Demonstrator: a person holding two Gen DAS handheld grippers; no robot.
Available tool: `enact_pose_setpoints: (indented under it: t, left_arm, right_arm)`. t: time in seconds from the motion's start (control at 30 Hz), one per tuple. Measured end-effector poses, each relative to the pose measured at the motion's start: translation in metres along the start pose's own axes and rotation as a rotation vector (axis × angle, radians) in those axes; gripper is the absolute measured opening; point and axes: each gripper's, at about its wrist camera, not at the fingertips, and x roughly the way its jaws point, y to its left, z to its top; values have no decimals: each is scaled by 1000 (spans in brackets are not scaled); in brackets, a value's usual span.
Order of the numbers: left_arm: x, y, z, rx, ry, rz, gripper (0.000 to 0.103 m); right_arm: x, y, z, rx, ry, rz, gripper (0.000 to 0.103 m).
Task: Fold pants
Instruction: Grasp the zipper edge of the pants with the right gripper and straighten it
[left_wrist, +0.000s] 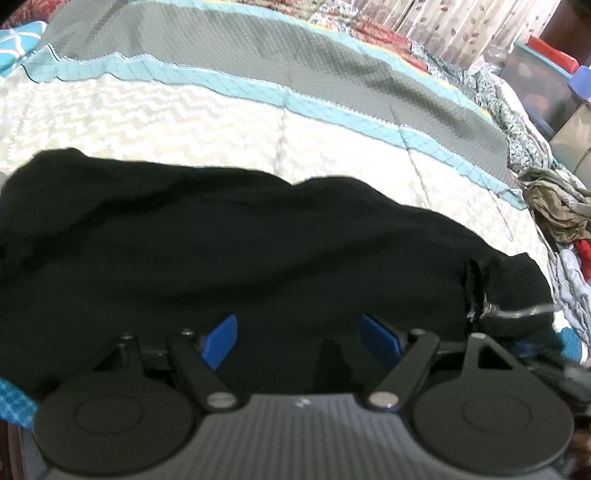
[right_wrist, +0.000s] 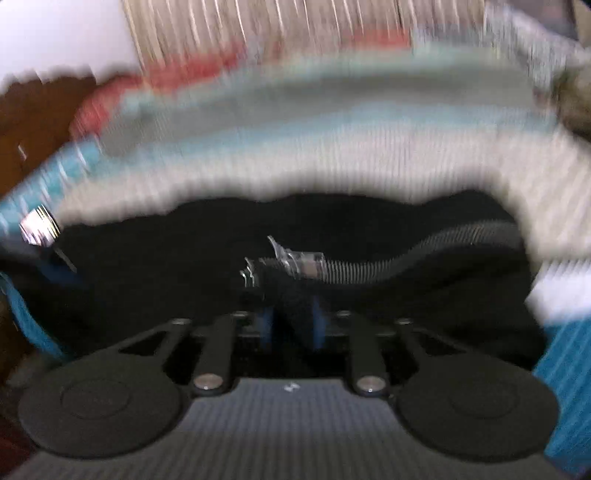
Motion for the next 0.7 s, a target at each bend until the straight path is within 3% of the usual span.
enact_pose_setpoints:
  t: [0.13, 0.27, 0.37, 0.43, 0.5, 0.63, 0.7]
  left_arm:
    - [-42, 29, -2, -15, -86, -23, 78]
    - [-85, 78, -9, -107, -185, 15, 83]
    - [-103, 117, -17, -226, -232, 73, 88]
    - [-108, 145, -24, -339, -246, 98, 91]
    - [-108, 169, -31, -450, -250, 104, 92]
    - [-102, 198, -41, -555, -254, 78, 94]
    - [-95, 204, -39, -564, -258, 61, 97]
  right_arm:
    - [-23, 1, 9, 25, -50, 40, 52]
    - [-57, 1, 23, 39, -166, 90, 52]
    - [-44, 0, 32, 83, -172, 104, 52]
    - [-14, -1, 32, 135, -95, 54, 52]
    - [23, -1, 26, 143, 43, -83, 52]
    - [30, 31, 34, 45, 41, -201, 52]
    - [18, 39, 37, 48, -15, -186, 52]
